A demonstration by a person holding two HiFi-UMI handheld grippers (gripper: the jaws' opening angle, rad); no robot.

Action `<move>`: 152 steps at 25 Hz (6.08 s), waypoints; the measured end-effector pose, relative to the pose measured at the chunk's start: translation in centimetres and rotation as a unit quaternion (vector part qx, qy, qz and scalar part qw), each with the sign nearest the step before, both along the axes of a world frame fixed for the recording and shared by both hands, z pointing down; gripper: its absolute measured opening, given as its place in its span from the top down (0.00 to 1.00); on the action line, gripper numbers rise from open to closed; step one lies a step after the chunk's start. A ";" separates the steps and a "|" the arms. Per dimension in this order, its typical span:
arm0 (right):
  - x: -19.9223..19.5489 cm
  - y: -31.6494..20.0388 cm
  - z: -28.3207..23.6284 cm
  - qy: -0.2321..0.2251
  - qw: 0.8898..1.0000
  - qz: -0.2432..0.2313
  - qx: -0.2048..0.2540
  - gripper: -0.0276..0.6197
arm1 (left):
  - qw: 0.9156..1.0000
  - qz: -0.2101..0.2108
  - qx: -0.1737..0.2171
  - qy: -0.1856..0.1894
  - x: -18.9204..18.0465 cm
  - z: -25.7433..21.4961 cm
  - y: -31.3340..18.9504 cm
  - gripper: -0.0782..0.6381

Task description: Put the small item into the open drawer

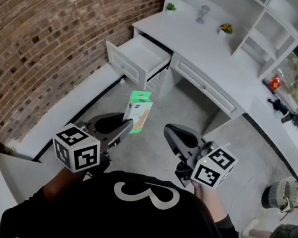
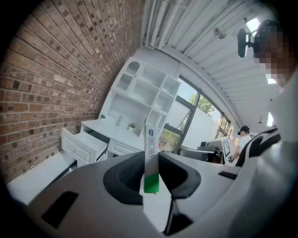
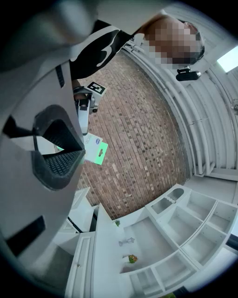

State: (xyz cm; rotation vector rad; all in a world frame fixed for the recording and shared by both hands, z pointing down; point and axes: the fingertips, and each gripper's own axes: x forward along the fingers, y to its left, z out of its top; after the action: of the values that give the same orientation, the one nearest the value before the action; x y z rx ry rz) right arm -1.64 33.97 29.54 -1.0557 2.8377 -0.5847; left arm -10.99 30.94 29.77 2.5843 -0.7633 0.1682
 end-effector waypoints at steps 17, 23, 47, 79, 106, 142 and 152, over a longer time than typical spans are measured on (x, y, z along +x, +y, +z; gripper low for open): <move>1.0 -2.2 2.2 -0.016 0.999 0.028 -0.027 0.94 | 0.999 -0.002 -0.033 -0.009 0.1 2.3 -1.5 0.76; 2.2 -6.0 3.1 -0.009 0.999 0.037 -0.033 0.94 | 0.999 0.007 -0.037 -0.007 1.4 3.2 -5.7 0.76; 6.9 -33.5 6.8 0.002 0.993 0.048 -0.111 0.95 | 0.995 0.025 -0.092 -0.016 6.8 7.2 -33.8 0.76; 8.8 -52.9 9.3 0.004 0.984 -0.098 -0.151 0.95 | 0.972 -0.151 -0.166 -0.075 6.6 14.9 -51.8 0.76; 10.1 -61.3 13.8 0.037 0.974 -0.112 -0.192 0.94 | 0.917 -0.207 -0.254 -0.226 4.7 33.1 -64.0 0.76; 13.2 -62.9 16.7 0.038 0.965 -0.082 -0.246 0.94 | 0.895 -0.194 -0.331 -0.230 7.6 42.7 -65.8 0.54; 11.9 -60.9 15.2 0.030 0.969 -0.075 -0.235 0.94 | 0.913 -0.259 -0.286 -0.132 6.2 35.1 -66.9 0.48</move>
State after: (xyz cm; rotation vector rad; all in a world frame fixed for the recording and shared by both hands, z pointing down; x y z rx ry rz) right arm 10.22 -26.89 44.73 -0.9190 2.9198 -1.3105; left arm -4.84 -35.98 64.92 1.7596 -1.2508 0.4987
